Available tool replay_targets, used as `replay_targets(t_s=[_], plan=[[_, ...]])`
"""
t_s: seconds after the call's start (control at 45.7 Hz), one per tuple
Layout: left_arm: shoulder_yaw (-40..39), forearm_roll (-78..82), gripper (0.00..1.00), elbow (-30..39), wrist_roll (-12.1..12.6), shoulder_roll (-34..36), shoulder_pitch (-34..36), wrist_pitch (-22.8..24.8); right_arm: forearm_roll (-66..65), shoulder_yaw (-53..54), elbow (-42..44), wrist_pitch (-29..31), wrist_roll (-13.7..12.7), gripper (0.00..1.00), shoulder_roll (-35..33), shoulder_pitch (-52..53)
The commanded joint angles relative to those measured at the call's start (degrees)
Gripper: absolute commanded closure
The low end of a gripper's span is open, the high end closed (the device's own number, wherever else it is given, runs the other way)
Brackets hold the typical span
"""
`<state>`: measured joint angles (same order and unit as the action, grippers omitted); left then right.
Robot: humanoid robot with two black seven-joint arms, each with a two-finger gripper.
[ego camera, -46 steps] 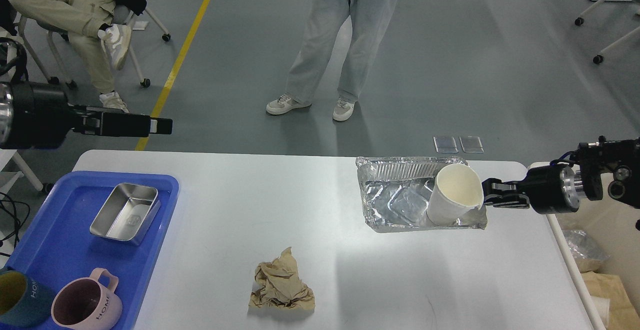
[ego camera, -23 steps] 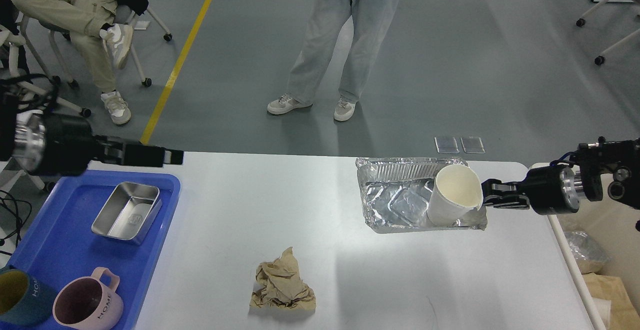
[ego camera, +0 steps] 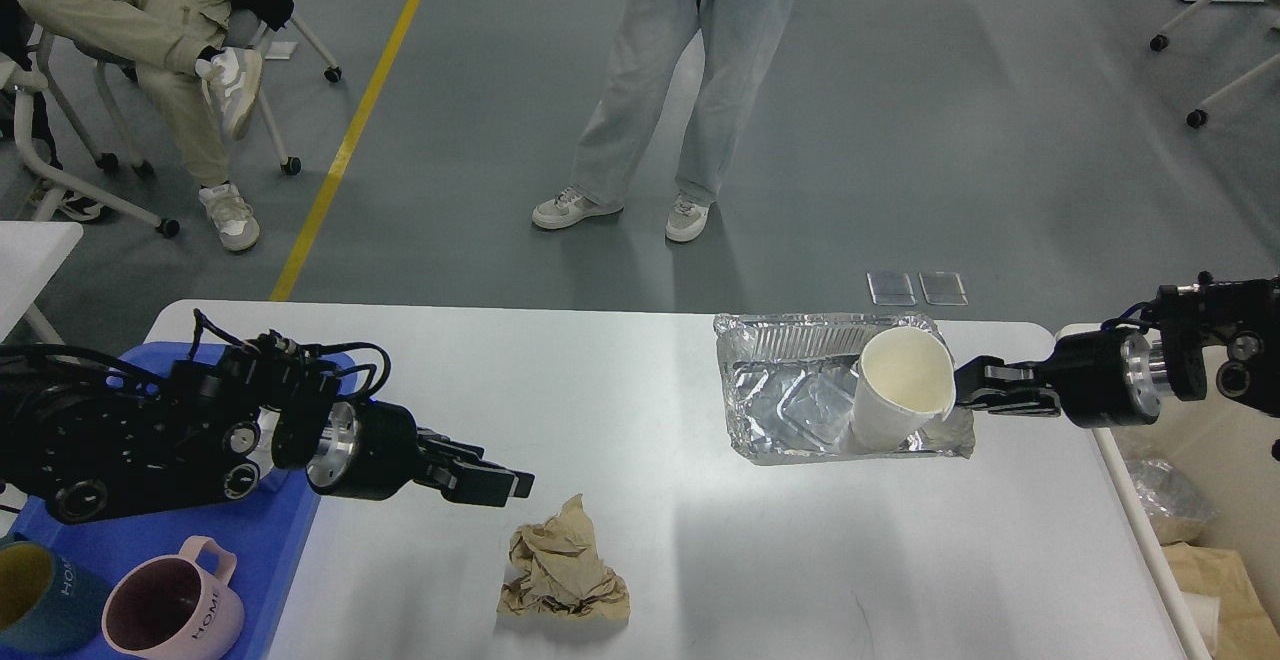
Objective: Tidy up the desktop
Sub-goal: 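Lower the left gripper to the crumpled paper towel and grasp it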
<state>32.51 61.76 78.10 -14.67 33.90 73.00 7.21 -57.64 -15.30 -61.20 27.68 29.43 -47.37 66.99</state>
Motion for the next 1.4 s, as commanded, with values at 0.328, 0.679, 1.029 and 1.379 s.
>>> replay_targets(t_s=[0.328, 0.679, 1.029, 1.379], plan=[[0.1, 3.54, 0.19, -8.4, 0.17, -7.79, -8.14, -3.08, -0.02, 0.0, 0.12, 0.01, 0.01, 1.0, 0.96, -0.1], [0.28, 3.54, 0.18, -12.09, 0.08, -13.77, -11.92, -6.77, -0.02, 0.0, 0.03, 0.01, 0.1, 1.0, 0.79, -0.1], [0.45, 3.54, 0.33, -13.15, 0.08, -14.04, -12.54, -6.86, -0.11, 0.0, 0.03, -0.17, 0.1, 1.0, 0.7, -0.19], [2.65, 4.77, 1.0, -12.71, -0.71, -13.42, -11.66, -1.94, -0.02, 0.0, 0.03, -0.26, 0.1, 1.0, 0.61, -0.19]])
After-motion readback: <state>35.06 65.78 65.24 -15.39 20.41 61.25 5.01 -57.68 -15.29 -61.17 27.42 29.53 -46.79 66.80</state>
